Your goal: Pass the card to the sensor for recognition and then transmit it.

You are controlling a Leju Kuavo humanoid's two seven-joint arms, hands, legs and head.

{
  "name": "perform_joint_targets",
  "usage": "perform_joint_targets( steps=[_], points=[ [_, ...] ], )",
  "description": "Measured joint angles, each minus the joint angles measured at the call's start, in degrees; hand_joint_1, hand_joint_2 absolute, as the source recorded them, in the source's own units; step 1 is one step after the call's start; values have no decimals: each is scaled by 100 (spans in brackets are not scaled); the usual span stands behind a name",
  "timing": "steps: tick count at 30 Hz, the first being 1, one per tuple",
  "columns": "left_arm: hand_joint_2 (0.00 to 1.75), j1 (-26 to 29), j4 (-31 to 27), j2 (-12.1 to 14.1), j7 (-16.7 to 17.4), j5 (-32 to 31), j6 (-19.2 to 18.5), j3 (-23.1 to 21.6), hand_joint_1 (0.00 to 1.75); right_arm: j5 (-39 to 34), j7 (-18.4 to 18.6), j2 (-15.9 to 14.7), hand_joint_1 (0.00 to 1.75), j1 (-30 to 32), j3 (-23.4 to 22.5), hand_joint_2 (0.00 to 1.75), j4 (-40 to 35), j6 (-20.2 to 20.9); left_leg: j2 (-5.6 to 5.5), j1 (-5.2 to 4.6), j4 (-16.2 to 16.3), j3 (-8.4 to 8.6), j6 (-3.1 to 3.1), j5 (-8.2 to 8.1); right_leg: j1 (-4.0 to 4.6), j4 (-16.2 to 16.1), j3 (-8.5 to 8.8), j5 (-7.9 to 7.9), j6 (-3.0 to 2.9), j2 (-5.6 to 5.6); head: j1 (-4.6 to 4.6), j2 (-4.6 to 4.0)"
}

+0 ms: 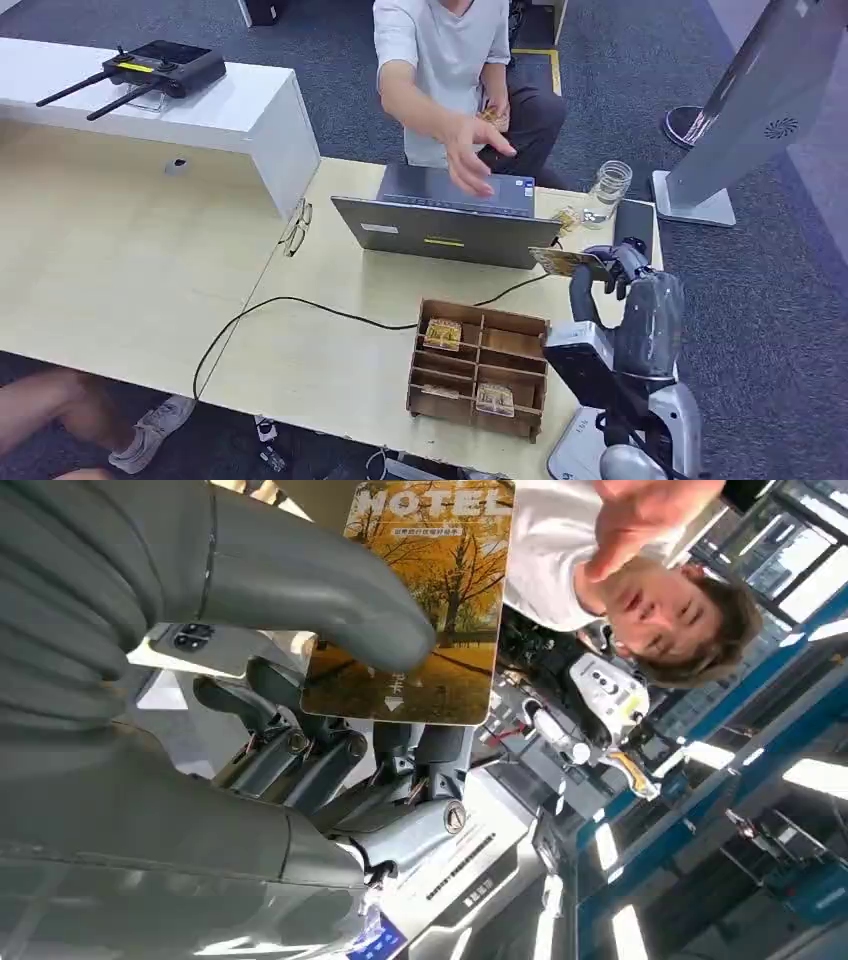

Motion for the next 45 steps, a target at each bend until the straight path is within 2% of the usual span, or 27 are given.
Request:
perform_joint_targets(
  steps=[14,15,16,17,18,28,34,45],
  points=[
    [0,-58,0,2,81,-127,-125,-173,0,234,453,4,175,-656,109,175,575,328,-2,0,1,0,-1,1,0,0,0,1,-1,-1,0,0],
    [0,-61,0,2,81,-127,-125,-175,0,234,455,4,126,-684,114,175,610,332,-1,0,1,0,-1,1,0,0,0,1,-1,0,0,0],
    [0,-65,0,2,83,-127,-125,-179,0,234,455,4,7,-707,120,175,641,354,-1,0,1,0,-1,1,0,0,0,1,-1,0,0,0],
    [0,-67,0,2,83,-127,-125,-184,0,234,455,4,0,-724,125,175,663,365,-1,0,1,0,-1,1,0,0,0,1,-1,0,0,0],
    [0,-67,0,2,83,-127,-125,-186,0,232,455,4,0,-733,129,0,687,376,-2,0,1,0,-1,1,0,0,0,1,-1,-1,0,0],
    [0,-66,0,2,83,-105,-136,-236,0,240,394,4,0,-742,234,0,752,394,-2,0,1,0,-1,1,0,0,0,1,-1,-1,0,0],
    [0,-57,0,4,66,-11,-114,-243,0,214,194,4,0,-597,271,0,551,249,-2,0,1,0,-1,1,0,0,-1,0,-1,-1,0,0],
    [0,36,0,28,-8,210,17,-219,0,-192,-376,2,0,96,293,0,-205,-19,-1,0,1,-1,-2,0,0,-1,-3,-1,0,0,0,0]
  ],
)
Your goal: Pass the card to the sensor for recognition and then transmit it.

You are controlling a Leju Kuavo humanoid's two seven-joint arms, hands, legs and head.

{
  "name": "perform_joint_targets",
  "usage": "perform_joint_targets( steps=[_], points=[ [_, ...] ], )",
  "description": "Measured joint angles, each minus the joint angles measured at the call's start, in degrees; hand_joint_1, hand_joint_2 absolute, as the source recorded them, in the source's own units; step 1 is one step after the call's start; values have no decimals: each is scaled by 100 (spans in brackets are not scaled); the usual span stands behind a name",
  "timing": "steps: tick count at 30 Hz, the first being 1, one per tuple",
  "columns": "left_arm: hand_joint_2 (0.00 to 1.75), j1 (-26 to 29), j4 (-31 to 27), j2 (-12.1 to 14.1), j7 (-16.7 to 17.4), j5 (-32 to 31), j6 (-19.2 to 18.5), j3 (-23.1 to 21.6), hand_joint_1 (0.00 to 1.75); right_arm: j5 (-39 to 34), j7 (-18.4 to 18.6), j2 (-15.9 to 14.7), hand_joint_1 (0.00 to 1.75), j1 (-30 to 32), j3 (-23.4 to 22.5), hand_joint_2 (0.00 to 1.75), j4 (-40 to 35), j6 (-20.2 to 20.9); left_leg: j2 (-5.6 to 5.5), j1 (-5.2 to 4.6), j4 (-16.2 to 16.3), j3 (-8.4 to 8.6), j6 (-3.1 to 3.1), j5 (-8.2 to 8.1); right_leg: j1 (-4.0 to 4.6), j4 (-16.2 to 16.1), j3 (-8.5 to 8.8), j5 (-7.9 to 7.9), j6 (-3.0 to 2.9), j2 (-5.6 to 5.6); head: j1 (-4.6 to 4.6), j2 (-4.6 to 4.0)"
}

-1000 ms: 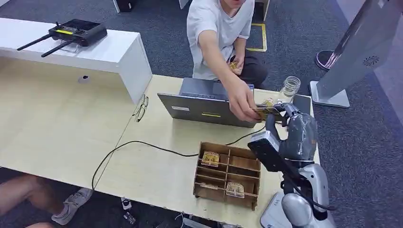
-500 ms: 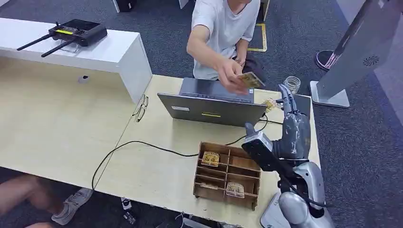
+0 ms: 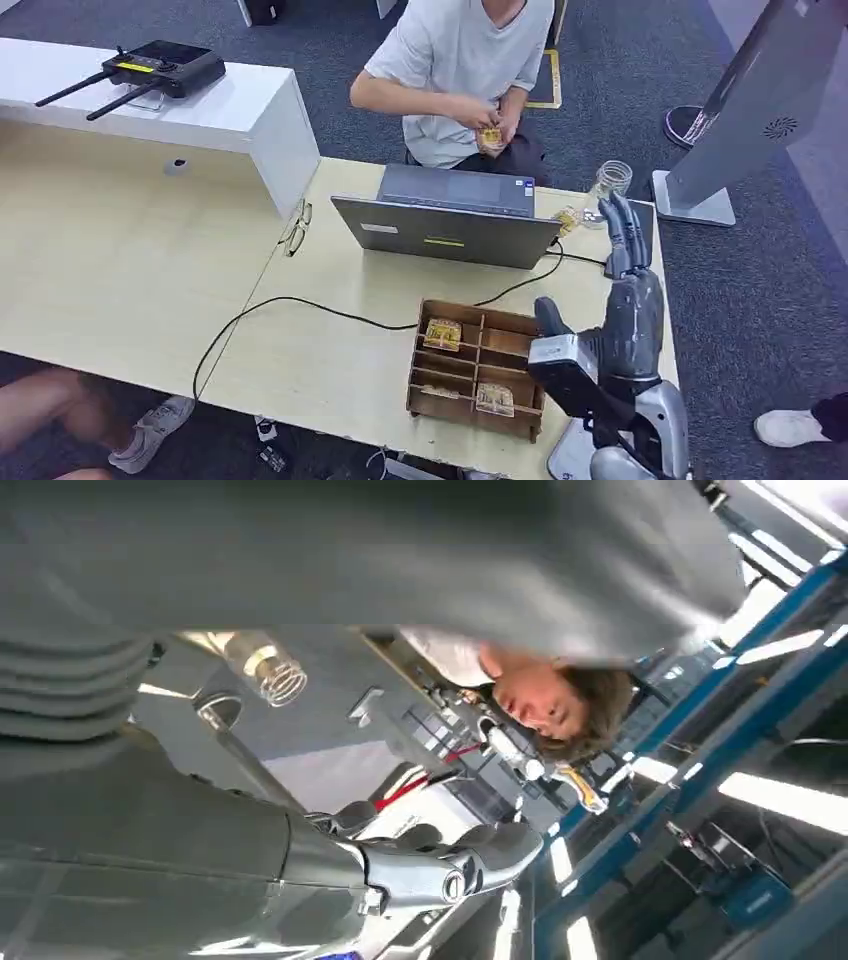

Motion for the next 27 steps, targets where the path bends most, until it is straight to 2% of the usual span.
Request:
perform_joint_targets(
  steps=[12,15,22,27],
  points=[
    [0,105,0,24,-126,201,140,127,0,-557,-662,-100,0,823,188,0,-773,-98,0,0,0,-1,0,-2,0,-1,0,-1,1,0,0,0],
    [0,154,0,31,-293,249,199,168,0,-780,-865,-138,0,1022,247,0,-913,-98,0,0,0,-1,1,-3,0,-1,0,-2,1,0,0,0],
    [0,274,0,76,-455,352,295,267,0,-1446,-1337,-336,0,1394,376,0,-1127,96,0,0,0,-2,1,-4,0,-2,-1,-3,1,-1,0,0],
    [0,301,0,76,-463,376,306,326,0,-1547,-1442,-446,0,1565,411,0,-1187,136,0,0,0,-2,2,-4,0,-2,0,-3,1,0,0,0]
  ],
)
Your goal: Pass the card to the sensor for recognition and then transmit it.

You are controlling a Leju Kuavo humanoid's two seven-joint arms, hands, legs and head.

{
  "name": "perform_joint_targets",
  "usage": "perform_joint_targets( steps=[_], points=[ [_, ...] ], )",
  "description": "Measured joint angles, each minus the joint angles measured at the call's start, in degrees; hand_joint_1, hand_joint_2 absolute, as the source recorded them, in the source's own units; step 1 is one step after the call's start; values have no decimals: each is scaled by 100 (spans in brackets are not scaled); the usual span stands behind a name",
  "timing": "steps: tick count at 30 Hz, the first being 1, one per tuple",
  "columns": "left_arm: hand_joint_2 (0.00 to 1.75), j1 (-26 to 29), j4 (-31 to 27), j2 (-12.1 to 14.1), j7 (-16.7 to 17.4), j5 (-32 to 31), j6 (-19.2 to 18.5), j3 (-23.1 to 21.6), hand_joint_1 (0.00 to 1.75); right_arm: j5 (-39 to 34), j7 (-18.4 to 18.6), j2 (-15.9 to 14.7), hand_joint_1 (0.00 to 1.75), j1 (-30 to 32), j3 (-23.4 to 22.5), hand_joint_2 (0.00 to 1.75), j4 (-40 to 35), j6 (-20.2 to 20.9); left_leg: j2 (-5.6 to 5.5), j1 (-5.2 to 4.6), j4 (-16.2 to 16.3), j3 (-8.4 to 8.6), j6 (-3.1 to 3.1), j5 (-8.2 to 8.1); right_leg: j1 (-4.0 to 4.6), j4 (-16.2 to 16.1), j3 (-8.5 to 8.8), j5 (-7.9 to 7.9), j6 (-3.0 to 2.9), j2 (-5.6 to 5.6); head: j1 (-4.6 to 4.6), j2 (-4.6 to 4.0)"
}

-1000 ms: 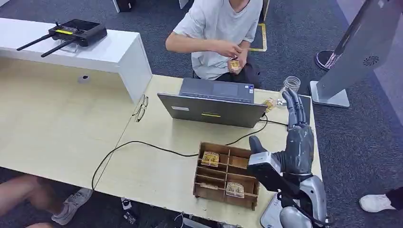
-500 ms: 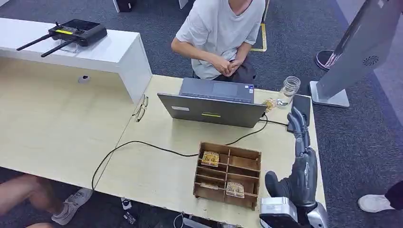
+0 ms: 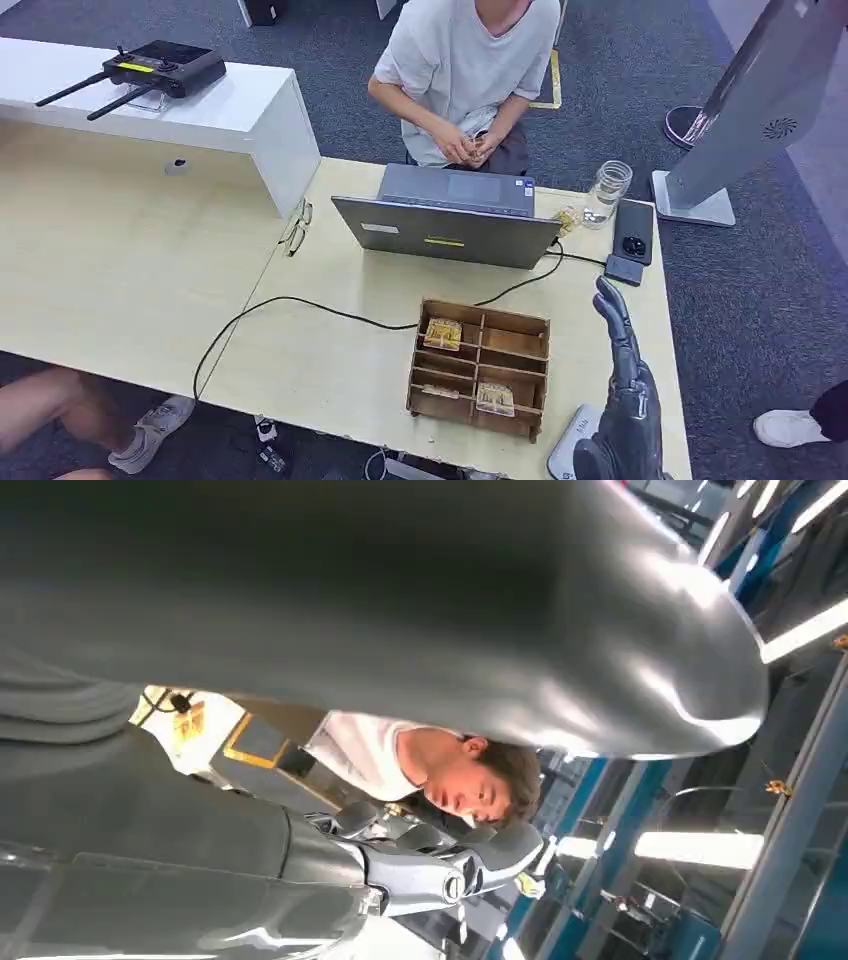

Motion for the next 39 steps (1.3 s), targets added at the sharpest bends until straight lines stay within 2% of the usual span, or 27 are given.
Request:
perform_joint_targets(
  steps=[11,19,33,34,39],
  points=[
    [0,17,0,0,-20,101,57,105,0,-732,-229,-219,0,457,4,0,-15,-2,0,0,0,-1,5,-4,0,-1,0,-1,0,-1,0,0],
    [0,21,0,0,-26,109,68,184,0,-835,-280,-378,0,579,118,0,-9,-109,0,0,0,-1,5,-4,0,-1,0,-1,0,0,0,0],
    [0,22,0,2,-26,109,70,206,0,-887,-302,-476,0,586,221,0,-7,-214,1,0,0,-1,5,-4,0,-1,0,-1,0,0,0,0],
    [0,23,0,2,-28,107,70,208,0,-887,-302,-477,0,586,230,175,-7,-214,1,0,0,-1,5,-4,0,-1,0,-1,0,0,0,0],
    [0,24,0,2,-26,109,70,208,0,-885,-304,-485,0,586,238,175,-7,-256,1,0,0,-1,5,-4,0,-1,0,-1,0,0,0,0]
  ],
)
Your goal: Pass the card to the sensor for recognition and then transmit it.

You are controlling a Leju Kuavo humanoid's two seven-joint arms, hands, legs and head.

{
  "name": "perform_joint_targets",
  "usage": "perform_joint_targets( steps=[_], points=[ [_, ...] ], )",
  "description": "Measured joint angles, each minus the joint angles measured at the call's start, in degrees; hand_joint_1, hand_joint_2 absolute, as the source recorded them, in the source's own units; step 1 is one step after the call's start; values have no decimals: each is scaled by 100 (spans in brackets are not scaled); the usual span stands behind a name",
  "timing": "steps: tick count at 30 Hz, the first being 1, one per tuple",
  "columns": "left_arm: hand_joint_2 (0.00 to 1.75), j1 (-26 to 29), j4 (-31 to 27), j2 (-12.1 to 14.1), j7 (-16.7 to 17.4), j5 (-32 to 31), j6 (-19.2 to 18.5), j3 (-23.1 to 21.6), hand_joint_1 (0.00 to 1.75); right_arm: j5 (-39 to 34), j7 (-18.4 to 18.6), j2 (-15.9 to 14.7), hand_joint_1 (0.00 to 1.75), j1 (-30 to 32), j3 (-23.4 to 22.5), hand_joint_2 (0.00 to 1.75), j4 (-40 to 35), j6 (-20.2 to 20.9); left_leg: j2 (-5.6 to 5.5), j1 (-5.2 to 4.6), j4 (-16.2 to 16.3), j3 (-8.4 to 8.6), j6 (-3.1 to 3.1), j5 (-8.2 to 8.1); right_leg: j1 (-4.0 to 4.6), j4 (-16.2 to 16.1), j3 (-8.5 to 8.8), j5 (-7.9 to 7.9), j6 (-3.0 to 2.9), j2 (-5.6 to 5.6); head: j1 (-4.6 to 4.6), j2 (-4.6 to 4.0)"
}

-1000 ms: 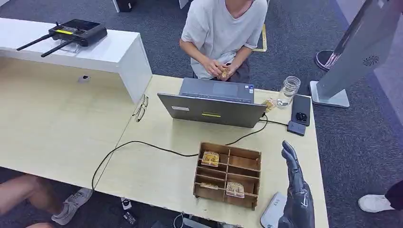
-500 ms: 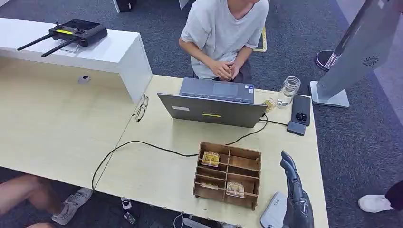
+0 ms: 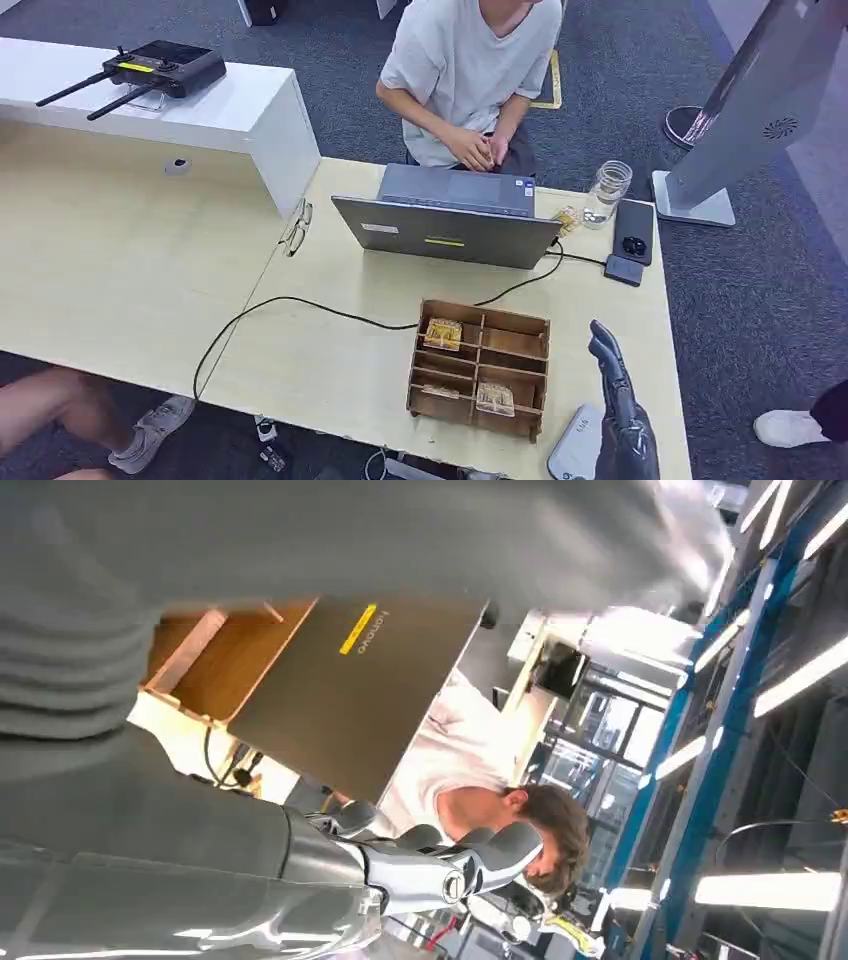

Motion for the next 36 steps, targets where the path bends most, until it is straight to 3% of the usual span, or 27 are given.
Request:
perform_joint_targets(
  steps=[36],
  points=[
    [0,0,0,0,-35,-24,15,7,0,466,225,-83,0,-51,179,175,92,-142,0,0,0,-1,0,0,0,0,0,0,0,0,0,0]
  ],
)
